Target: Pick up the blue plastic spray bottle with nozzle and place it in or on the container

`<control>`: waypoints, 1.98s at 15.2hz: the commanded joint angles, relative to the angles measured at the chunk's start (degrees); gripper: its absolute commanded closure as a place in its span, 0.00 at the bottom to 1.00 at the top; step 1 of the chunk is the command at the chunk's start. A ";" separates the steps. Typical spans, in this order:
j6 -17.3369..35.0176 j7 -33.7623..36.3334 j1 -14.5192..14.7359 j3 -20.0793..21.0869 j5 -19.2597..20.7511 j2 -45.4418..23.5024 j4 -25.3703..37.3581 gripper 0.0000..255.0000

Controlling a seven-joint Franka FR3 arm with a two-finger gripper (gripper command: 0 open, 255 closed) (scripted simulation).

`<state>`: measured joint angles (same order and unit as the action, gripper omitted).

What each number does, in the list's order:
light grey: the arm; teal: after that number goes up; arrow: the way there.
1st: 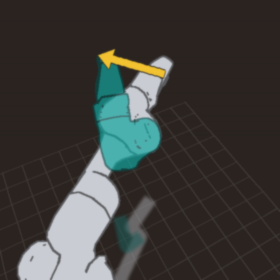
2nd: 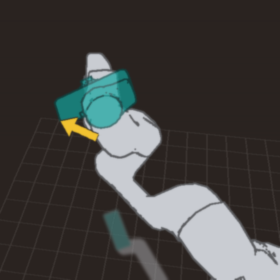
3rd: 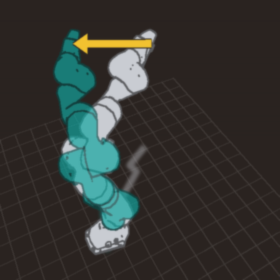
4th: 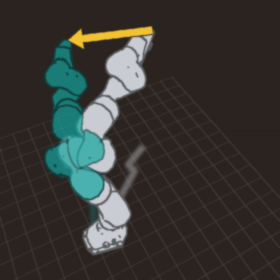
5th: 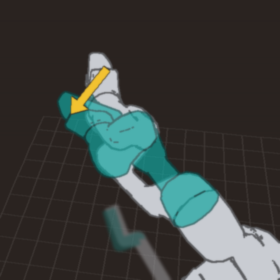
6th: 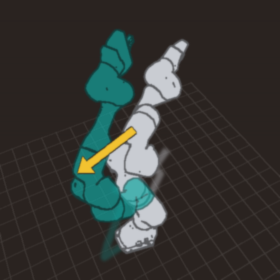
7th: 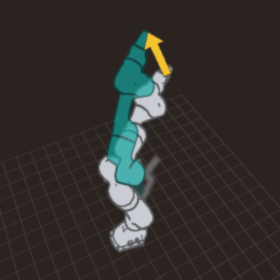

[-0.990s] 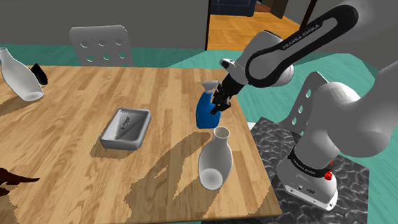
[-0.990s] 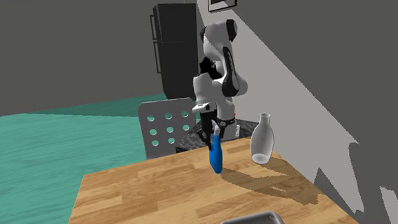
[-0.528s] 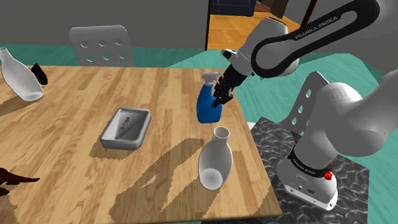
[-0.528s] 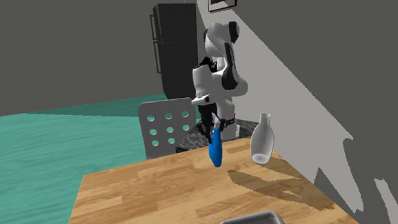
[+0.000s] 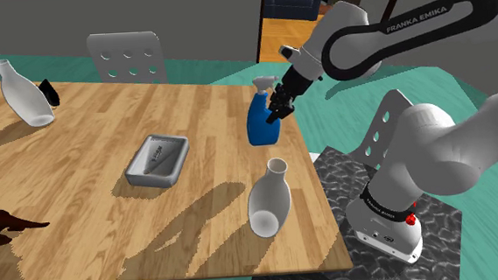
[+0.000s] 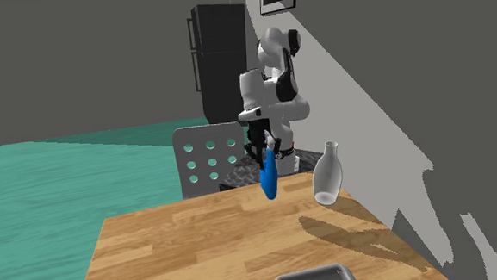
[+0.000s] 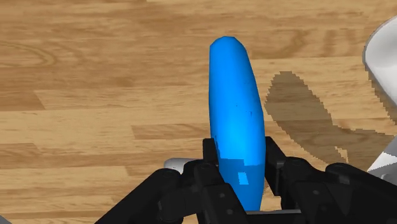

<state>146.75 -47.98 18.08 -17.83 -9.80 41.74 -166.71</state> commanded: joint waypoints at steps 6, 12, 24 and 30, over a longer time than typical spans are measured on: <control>-2.06 2.92 1.71 2.16 -0.84 -2.63 5.14 1.00; 3.48 5.22 8.40 3.42 -5.39 -17.07 14.89 1.00; 4.18 8.65 14.70 5.48 -11.62 -42.77 40.09 1.00; 0.98 11.76 15.48 6.48 -12.08 -55.01 55.61 1.00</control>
<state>148.32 -36.50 33.60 -11.45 -21.73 -11.32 -113.65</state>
